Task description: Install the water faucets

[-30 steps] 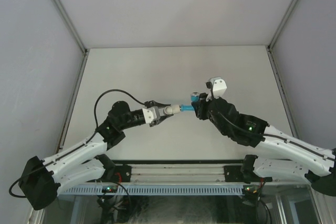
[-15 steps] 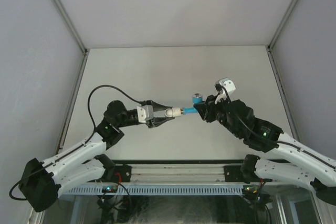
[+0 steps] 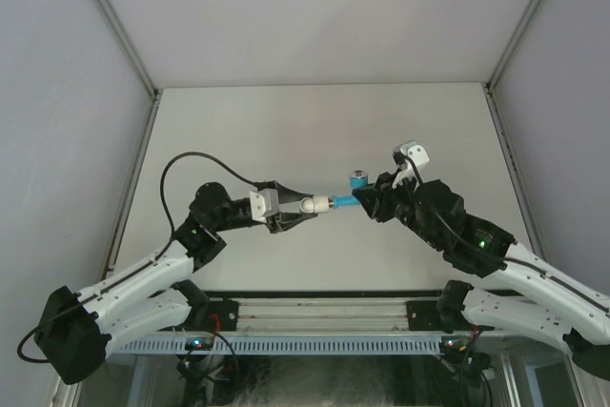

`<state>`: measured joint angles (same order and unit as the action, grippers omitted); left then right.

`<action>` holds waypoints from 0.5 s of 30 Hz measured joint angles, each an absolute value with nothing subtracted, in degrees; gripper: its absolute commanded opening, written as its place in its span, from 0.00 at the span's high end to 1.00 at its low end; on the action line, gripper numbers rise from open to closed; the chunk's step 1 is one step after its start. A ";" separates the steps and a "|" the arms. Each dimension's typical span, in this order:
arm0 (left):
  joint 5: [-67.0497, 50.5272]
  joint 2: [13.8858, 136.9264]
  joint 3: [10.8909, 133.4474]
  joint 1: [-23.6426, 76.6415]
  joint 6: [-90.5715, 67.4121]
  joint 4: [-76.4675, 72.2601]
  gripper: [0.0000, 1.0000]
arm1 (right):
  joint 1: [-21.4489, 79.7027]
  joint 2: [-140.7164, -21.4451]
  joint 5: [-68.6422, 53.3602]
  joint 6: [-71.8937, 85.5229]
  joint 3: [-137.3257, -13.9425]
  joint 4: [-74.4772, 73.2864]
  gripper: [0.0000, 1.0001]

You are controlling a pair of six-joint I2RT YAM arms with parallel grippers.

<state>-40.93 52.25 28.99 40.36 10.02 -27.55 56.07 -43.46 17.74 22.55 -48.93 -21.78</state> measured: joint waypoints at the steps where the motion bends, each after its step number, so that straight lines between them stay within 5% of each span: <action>1: -40.93 52.25 28.99 40.36 10.02 -27.57 1.00 | 55.79 -43.35 17.34 22.70 -48.75 -21.61 0.92; 6: -40.38 52.25 28.99 40.36 9.58 -27.62 1.00 | 53.91 -42.85 15.22 24.49 -47.51 -20.67 1.00; 15: -35.99 52.95 26.57 40.36 7.77 -28.03 1.00 | 48.25 -48.01 14.74 32.25 -47.27 -25.19 1.00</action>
<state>-35.99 52.95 26.57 40.36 7.77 -28.03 48.25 -48.01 14.74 32.25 -47.27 -25.19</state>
